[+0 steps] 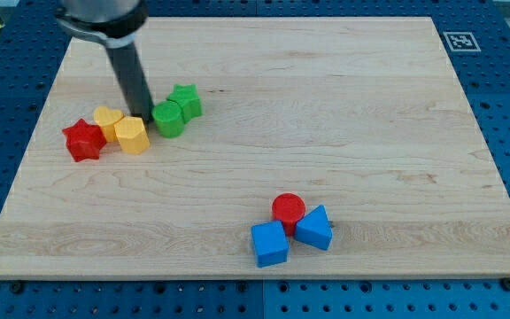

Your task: Move the green star to the top center

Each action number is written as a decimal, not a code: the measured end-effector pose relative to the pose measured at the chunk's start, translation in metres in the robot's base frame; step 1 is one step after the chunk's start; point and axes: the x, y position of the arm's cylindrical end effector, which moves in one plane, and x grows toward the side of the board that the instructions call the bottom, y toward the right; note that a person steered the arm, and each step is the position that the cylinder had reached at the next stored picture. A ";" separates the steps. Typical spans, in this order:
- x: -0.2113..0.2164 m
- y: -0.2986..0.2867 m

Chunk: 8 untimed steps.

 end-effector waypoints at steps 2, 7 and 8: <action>-0.053 0.087; -0.055 0.123; -0.084 0.133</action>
